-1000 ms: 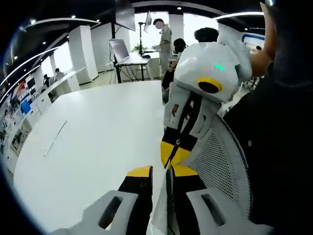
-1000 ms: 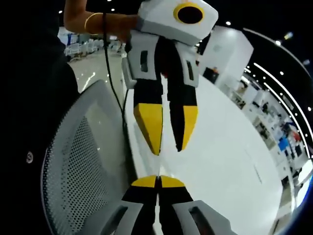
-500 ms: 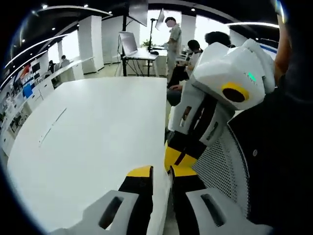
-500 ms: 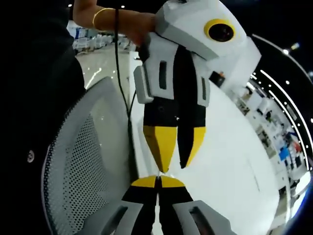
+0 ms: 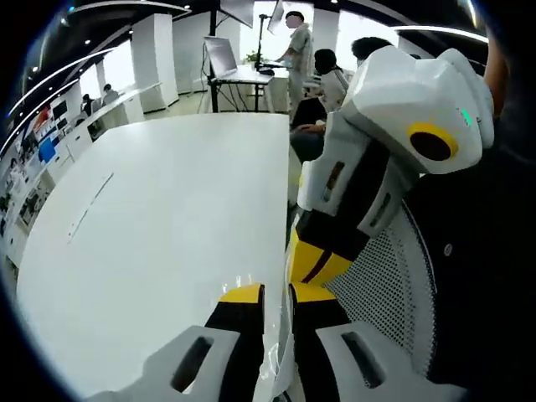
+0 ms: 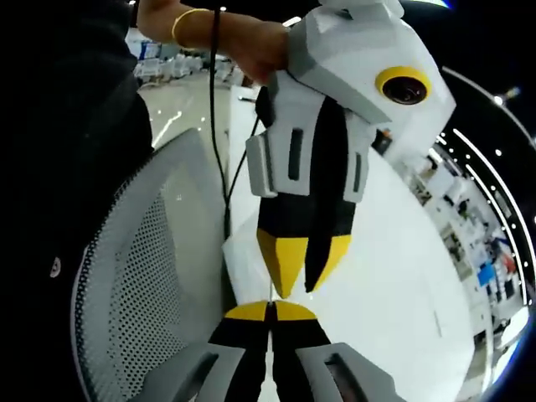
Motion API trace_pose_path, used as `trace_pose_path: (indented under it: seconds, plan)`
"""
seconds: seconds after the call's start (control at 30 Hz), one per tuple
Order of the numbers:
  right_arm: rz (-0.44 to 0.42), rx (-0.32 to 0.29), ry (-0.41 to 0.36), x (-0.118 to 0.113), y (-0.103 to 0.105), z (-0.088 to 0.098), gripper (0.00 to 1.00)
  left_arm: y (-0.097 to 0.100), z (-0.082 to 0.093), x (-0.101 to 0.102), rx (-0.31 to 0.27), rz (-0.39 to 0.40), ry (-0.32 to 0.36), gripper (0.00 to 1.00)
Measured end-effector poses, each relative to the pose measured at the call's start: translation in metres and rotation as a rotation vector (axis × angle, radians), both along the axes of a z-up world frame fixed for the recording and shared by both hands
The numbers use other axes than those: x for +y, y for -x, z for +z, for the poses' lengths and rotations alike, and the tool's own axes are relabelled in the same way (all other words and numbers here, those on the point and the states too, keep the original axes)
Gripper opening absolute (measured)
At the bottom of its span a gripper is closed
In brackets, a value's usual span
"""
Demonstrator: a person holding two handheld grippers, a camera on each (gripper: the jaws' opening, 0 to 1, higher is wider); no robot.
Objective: Open the resealable bag by pulling the two sides of the seal apart until the entire bag opening is separated and visibly accessible.
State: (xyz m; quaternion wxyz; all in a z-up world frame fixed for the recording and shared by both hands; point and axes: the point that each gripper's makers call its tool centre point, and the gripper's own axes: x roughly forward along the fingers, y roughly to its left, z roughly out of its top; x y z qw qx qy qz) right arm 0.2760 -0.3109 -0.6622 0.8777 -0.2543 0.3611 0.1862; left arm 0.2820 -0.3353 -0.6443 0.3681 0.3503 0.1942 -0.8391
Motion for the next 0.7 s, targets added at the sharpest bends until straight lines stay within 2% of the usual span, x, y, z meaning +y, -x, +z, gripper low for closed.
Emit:
trace_pose_path:
  seconds: [0.53,0.7]
  plan:
    - [0.038,0.000,0.035,0.006,0.002,0.001,0.00,0.000,-0.014,0.008,-0.006,-0.033,-0.132,0.07]
    - [0.032,-0.017,0.026,0.005,0.001,0.006,0.00,0.000,-0.014,0.008,-0.019,-0.050,-0.140,0.06]
